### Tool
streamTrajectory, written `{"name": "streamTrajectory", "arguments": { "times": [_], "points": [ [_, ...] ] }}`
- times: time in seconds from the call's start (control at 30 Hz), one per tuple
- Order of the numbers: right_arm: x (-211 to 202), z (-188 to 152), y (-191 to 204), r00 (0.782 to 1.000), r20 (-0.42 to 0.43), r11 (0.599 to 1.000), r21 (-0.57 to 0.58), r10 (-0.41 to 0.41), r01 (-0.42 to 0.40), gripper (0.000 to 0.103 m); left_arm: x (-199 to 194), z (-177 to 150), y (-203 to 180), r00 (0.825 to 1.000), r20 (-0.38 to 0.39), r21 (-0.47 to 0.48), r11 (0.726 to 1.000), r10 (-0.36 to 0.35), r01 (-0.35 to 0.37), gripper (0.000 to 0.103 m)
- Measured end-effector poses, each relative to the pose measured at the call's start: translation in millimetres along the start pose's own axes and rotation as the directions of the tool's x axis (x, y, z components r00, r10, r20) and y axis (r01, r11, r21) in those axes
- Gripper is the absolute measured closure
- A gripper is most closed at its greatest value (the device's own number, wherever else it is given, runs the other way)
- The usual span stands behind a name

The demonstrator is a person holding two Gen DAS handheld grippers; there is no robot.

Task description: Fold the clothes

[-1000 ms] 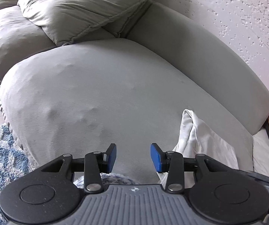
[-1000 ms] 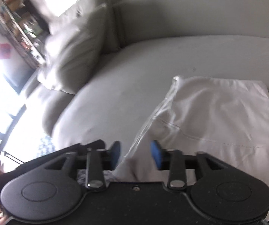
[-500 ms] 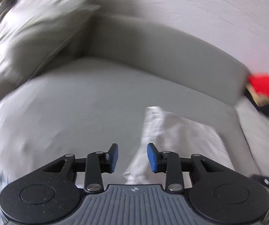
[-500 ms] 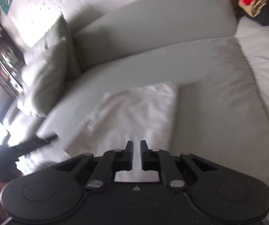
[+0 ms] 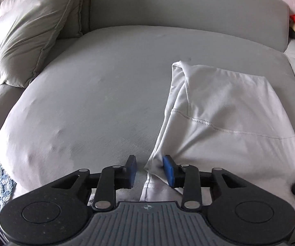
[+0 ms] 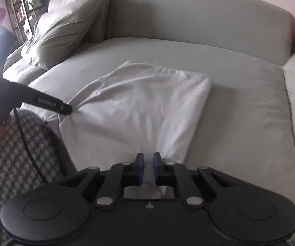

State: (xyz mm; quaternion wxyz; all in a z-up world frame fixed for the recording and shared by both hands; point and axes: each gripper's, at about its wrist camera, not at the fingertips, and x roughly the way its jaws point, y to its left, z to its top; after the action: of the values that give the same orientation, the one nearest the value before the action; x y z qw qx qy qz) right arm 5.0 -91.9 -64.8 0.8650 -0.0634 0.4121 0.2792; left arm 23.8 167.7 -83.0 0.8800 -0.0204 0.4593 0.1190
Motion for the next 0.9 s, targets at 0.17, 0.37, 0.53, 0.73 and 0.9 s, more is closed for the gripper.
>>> {"name": "streamTrajectory", "arguments": {
  "times": [0.17, 0.37, 0.53, 0.73, 0.9],
  "points": [
    [-32.4, -10.3, -6.0, 1.0, 0.01, 1.0, -0.002, -0.014, 0.014, 0.093, -24.5, -16.5, 3.5, 0.996, 0.089, 0.019, 1.0, -0.004, 0.003, 0.07],
    [-46.4, 0.1, -11.2, 0.991, 0.099, 0.991, 0.088, 0.094, -0.102, 0.093, -51.7, -24.4, -21.9, 0.97, 0.195, 0.154, 0.981, -0.148, 0.118, 0.07],
    [-8.4, 11.4, 11.0, 0.993, 0.032, 0.993, 0.041, 0.11, -0.111, 0.093, -33.4, -27.9, -59.2, 0.98, 0.088, 0.253, 0.956, -0.176, 0.149, 0.069],
    [-15.4, -7.2, 6.6, 0.991, 0.008, 0.99, 0.054, 0.133, -0.134, 0.093, -33.7, -20.7, -45.0, 0.985, 0.068, 0.229, 0.963, -0.16, 0.14, 0.069],
    [-29.8, 7.4, -23.4, 0.98, 0.161, 0.969, 0.196, 0.116, -0.147, 0.093, -41.3, 2.5, -28.9, 0.96, 0.199, 0.16, 0.973, -0.197, 0.167, 0.07]
  ]
}}
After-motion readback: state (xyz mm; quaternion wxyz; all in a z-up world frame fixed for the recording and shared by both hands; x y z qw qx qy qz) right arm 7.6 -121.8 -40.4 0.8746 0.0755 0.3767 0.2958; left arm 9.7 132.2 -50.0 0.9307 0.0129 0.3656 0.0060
